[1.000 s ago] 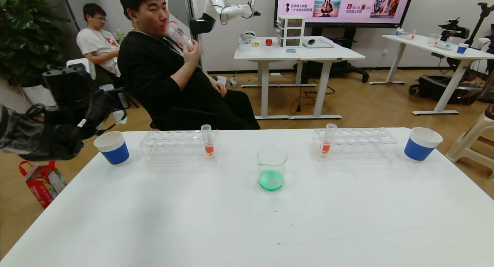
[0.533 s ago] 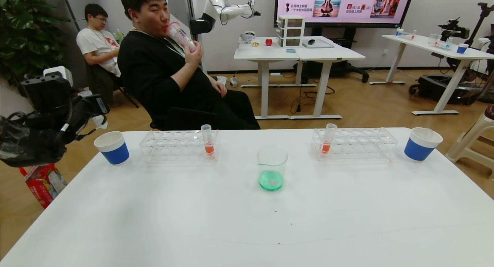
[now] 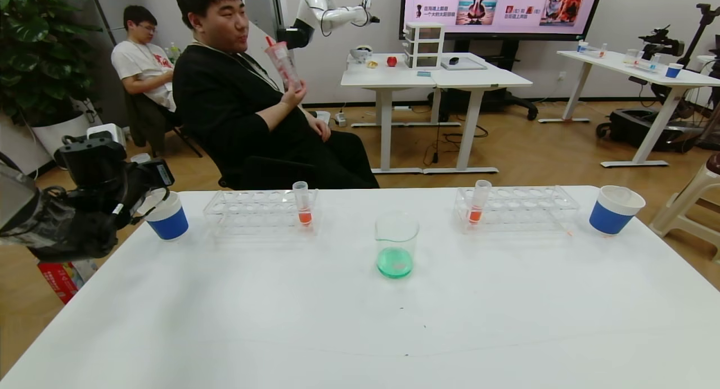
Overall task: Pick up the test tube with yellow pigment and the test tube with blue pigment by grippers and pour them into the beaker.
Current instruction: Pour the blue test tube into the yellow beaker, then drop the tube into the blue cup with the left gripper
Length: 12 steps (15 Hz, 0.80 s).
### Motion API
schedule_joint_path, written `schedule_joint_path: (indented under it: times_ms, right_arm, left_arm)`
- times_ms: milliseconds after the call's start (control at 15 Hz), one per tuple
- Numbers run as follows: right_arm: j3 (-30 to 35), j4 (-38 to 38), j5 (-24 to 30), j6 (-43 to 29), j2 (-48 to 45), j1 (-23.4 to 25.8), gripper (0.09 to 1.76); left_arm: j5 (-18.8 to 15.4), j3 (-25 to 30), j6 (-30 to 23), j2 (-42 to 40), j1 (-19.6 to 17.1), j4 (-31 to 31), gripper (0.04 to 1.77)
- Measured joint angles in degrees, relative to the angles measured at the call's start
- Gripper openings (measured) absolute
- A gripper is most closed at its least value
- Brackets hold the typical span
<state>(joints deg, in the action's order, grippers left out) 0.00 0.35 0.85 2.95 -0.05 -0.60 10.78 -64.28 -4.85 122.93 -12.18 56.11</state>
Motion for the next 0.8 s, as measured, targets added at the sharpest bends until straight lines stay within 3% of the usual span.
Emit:
schedule_joint_path:
  times_ms: [133,600,667,800]
  right_arm:
    - [0.0,0.0,0.0,0.0,0.0,0.0,1.74]
    - [0.0,0.0,0.0,0.0,0.0,0.0,1.74]
    - [0.0,-0.02,0.0,0.0,0.0,0.0,1.74]
    - [0.0,-0.02,0.0,0.0,0.0,0.0,1.74]
  left_arm:
    - [0.18,0.65,-0.07,1.41,0.02,3.39,0.5]
    - [0.22,2.6,-0.11,3.3,0.13,3.75,0.54]
    - [0.22,2.65,-0.1,3.34,0.13,3.8,0.73]
    - [0.13,2.66,-0.02,3.36,0.09,3.73,1.43]
